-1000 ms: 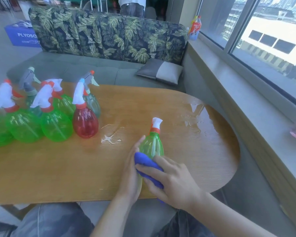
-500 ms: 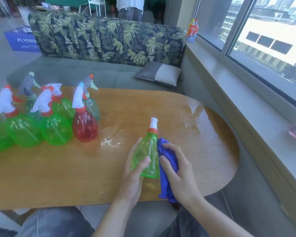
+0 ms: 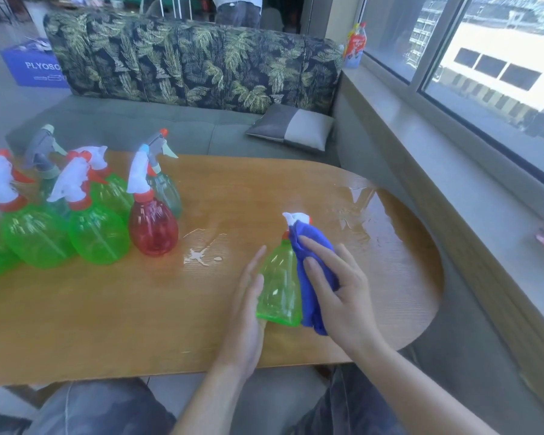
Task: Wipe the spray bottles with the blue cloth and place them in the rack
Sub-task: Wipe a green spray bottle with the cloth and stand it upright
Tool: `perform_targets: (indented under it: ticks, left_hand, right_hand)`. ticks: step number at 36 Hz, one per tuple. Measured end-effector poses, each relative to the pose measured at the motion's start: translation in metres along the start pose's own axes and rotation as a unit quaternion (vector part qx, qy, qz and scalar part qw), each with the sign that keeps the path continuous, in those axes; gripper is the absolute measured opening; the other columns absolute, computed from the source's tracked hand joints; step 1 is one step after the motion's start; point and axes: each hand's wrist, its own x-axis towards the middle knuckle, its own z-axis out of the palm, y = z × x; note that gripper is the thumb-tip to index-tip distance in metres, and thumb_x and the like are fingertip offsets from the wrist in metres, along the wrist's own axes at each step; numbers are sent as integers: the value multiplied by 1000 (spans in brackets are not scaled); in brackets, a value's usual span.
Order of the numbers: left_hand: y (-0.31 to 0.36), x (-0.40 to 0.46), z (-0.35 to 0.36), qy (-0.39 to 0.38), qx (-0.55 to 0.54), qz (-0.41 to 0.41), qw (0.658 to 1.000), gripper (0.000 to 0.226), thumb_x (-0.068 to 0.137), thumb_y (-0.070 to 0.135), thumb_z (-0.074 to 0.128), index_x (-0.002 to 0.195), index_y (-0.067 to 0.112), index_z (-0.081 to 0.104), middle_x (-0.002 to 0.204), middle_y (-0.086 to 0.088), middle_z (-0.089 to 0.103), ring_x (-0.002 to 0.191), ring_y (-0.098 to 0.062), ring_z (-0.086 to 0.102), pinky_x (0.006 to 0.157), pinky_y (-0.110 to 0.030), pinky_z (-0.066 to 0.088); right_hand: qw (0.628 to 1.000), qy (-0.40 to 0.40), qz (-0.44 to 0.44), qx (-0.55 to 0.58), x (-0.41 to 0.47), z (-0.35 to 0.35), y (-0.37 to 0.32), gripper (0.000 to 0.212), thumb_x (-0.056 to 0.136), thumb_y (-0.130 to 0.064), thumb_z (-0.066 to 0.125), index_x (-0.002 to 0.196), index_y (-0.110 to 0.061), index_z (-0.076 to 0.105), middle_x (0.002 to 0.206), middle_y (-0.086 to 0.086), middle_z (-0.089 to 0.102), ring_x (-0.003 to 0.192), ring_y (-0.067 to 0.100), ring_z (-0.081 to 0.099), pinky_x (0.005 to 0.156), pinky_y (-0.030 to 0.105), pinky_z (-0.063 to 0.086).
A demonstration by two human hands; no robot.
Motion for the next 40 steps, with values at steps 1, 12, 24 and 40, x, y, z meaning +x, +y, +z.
perform_targets:
  ticks: [1, 12, 24, 40]
  left_hand:
    - [1, 0, 1, 2, 3, 2, 1000, 43, 102, 39, 54, 143, 47, 66, 157, 16, 58, 149, -14, 51, 126, -56, 36]
    - [1, 2, -3, 55, -12, -22, 998, 37, 111, 30, 50, 142, 23, 69, 149, -13, 65, 147, -38, 53, 122, -63, 37]
    - [-1, -3, -1, 47, 20, 9, 999, 41, 108, 36, 49, 143, 28, 68, 150, -8, 65, 145, -35, 55, 125, -65, 35]
    - [-2, 0, -1, 72, 17, -12, 997, 33, 114, 20, 47, 136, 21, 72, 138, 3, 74, 136, -18, 64, 115, -41, 47]
  right_hand:
    - [999, -8, -12, -36, 4, 3, 0, 33, 104, -39, 54, 134, -37, 69, 100, -13, 56, 95, 15, 62, 82, 24, 50]
    - [953, -71, -209, -207, -5, 18, 3, 29, 103, -35, 56, 128, -31, 72, 94, -14, 40, 78, 4, 46, 63, 32, 50]
    - [905, -127, -340, -222, -7, -12, 1, 29, 105, -32, 56, 126, -26, 75, 92, -6, 49, 74, 9, 45, 66, 15, 32]
    - [919, -97, -281, -258, -16, 12, 5, 31, 103, -35, 57, 129, -26, 70, 94, -5, 46, 76, 16, 50, 51, 31, 45]
